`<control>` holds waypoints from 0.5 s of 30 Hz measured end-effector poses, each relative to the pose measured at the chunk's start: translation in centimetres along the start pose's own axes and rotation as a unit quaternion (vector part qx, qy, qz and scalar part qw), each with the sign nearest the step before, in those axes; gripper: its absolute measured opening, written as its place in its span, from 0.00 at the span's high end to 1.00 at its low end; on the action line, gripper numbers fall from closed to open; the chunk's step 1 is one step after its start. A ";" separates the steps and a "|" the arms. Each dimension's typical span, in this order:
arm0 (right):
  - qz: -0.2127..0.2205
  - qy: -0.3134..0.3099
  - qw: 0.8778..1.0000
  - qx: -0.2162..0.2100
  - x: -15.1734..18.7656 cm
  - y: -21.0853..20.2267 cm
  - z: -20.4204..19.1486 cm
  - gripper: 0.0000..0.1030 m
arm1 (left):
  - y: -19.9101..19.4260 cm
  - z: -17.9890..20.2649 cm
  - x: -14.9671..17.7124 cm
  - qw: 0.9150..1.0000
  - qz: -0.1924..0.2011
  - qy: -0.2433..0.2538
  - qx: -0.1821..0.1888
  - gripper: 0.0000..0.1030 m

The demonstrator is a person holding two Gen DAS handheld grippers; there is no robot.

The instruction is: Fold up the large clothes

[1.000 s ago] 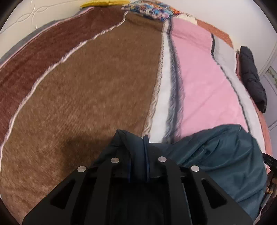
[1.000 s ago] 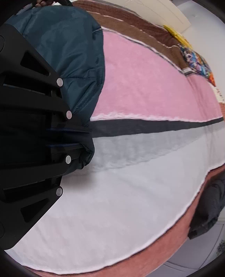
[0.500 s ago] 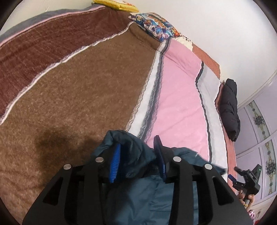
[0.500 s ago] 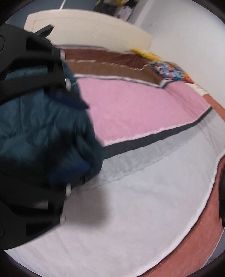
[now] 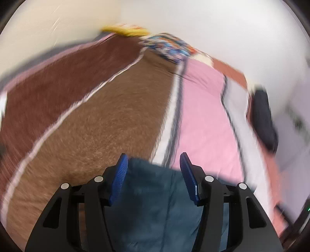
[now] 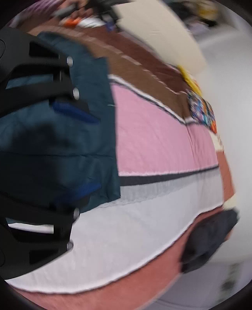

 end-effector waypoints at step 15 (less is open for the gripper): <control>-0.068 -0.041 0.996 0.042 4.8 12.2 -3.5 0.89 | 8.8 6.6 12.2 0.991 -0.063 0.115 -0.026 0.64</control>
Point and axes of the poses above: each gripper's, at about its wrist camera, not at the fingertips, and y roughly the way its jaws point, z to its right, x to its underside, the point moved 10 cm from there along y, roughly the way its jaws point, and after that the axes turned 9 degrees about -z, right-handed, at the moved point
